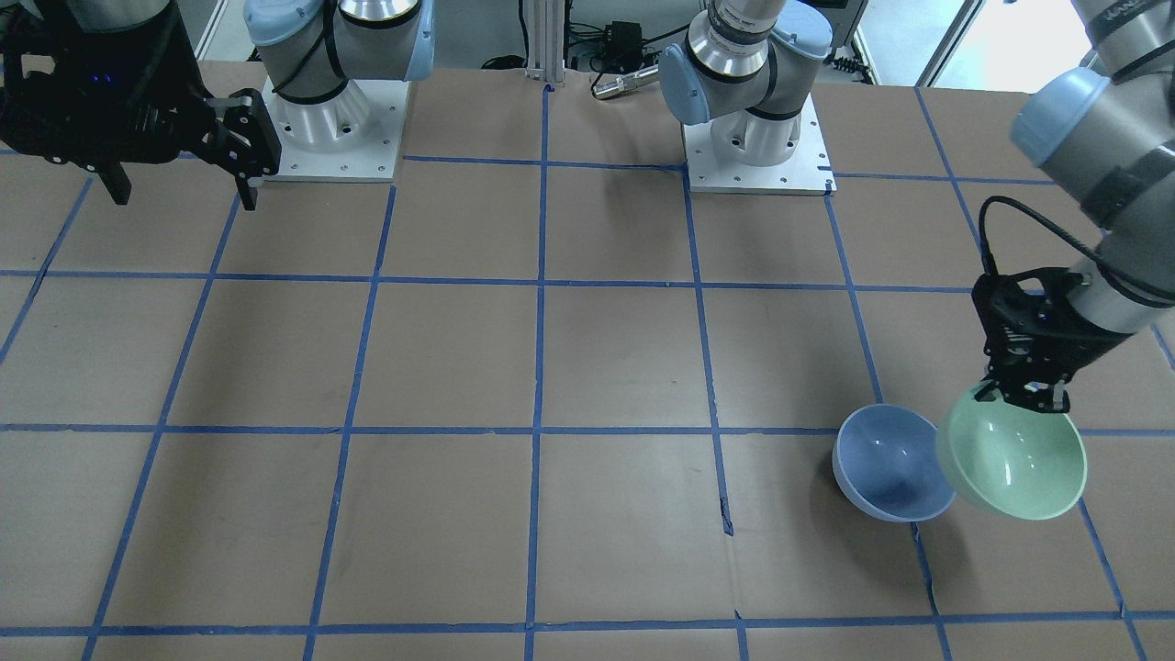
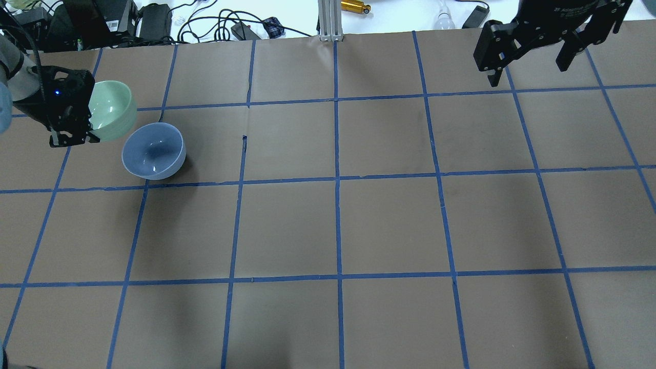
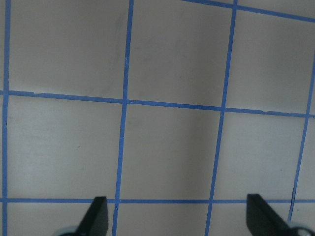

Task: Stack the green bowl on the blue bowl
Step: 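Carry the green bowl with the left gripper over the blue bowl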

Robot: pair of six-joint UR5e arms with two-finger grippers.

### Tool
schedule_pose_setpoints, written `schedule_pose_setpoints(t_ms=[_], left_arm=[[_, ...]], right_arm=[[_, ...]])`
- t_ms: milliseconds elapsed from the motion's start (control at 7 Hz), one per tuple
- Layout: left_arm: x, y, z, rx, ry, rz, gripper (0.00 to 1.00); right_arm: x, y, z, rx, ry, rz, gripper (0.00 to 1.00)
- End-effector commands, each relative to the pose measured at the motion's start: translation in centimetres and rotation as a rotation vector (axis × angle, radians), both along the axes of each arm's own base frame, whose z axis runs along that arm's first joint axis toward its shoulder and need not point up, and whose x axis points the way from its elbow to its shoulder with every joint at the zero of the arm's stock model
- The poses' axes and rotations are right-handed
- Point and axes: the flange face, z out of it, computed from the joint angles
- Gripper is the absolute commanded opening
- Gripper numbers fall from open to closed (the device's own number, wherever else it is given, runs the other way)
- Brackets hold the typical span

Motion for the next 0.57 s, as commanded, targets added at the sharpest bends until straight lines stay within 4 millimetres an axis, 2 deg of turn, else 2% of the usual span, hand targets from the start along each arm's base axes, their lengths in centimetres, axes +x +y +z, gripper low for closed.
schedule_pose_setpoints(t_ms=[0,143,286,429], left_arm=[[-4.0,3.7,-3.2,-0.068,-0.026,0.007,0.0],[-5.5,3.8,-2.8,-0.074,-0.028,-0.002,0.0],[-5.9,3.7,-3.5,-0.066,-0.019,-0.003,0.0],[-5.5,3.4,-4.1,-0.063,-0.018,-0.007,0.0]], right_arm=[[0.0,0.0,0.0,0.0,0.0,0.0,1.0],[0.0,0.0,0.0,0.0,0.0,0.0,1.0],[0.0,0.0,0.0,0.0,0.0,0.0,1.0],[0.0,0.0,0.0,0.0,0.0,0.0,1.0]])
